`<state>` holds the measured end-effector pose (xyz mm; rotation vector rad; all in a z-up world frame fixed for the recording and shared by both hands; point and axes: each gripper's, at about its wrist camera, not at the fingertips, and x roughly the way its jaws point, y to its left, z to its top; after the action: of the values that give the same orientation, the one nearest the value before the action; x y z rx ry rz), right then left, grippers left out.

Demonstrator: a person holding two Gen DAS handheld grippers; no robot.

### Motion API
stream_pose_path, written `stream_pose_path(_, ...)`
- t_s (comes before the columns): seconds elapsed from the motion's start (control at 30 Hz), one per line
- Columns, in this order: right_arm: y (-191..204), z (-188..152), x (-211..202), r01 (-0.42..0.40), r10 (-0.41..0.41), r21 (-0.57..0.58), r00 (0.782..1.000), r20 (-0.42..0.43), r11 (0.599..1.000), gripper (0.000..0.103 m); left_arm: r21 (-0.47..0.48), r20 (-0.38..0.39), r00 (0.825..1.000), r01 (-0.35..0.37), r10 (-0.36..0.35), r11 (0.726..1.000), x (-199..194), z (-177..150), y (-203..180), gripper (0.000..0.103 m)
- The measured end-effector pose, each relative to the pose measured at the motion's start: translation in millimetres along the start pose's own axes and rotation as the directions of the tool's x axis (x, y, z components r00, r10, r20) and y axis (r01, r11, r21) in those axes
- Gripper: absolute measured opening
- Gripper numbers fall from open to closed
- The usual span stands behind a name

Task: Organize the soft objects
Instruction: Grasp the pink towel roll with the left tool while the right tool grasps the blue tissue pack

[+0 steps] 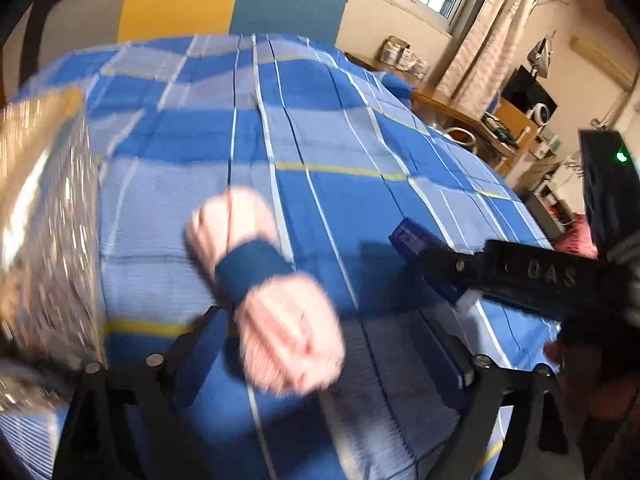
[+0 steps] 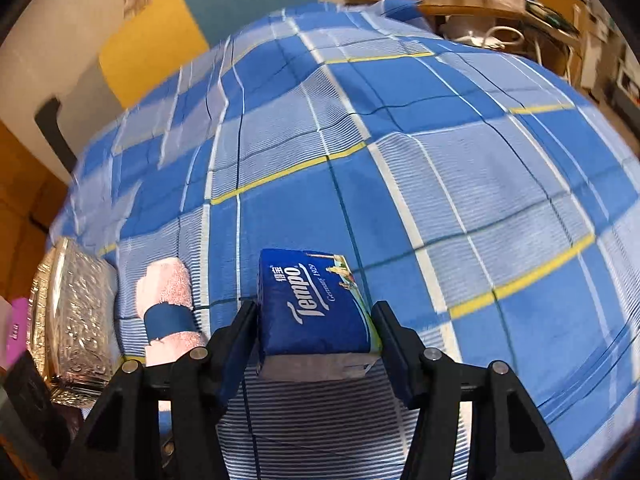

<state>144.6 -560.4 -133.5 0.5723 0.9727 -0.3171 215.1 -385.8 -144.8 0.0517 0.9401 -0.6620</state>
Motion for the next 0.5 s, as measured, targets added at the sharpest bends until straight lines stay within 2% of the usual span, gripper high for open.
stream_pose_path(0.03,-3.6,0.2,1.2,-0.018,0.018,0.031,1.000,-0.016,0.999,0.058,-0.013,-0.009,1.000,-0.020,0.020,1.000,2.6,5.6,-0.9,0.093)
stream_pose_path(0.1,-4.5,3.2,-0.3,-0.064,0.063,0.049,0.998,0.006,0.997,0.057,-0.045,-0.026,0.999,-0.026,0.024,0.999,9.6,13.6,1.7,0.093)
stream_pose_path(0.17,-5.5,5.0,-3.8,-0.058,0.057,0.049,0.998,0.025,0.997,0.057,-0.062,-0.052,0.997,-0.065,0.062,0.996,20.4,20.1,5.5,0.092)
stream_pose_path(0.27,-5.6,5.0,-8.6,-0.057,0.055,0.052,0.997,0.049,0.997,0.057,-0.095,-0.099,0.993,-0.078,0.069,0.992,35.7,20.3,12.6,0.081)
stream_pose_path(0.4,-7.4,7.7,-13.5,-0.045,0.041,0.052,0.997,0.068,0.998,0.057,-0.023,-0.075,0.992,-0.104,0.102,0.994,38.4,15.9,4.6,0.079)
stream_pose_path(0.5,-10.6,6.9,-14.6,-0.054,0.050,0.054,0.996,0.069,0.997,0.057,-0.015,-0.069,0.991,-0.113,0.112,0.993,37.6,14.2,4.7,0.074)
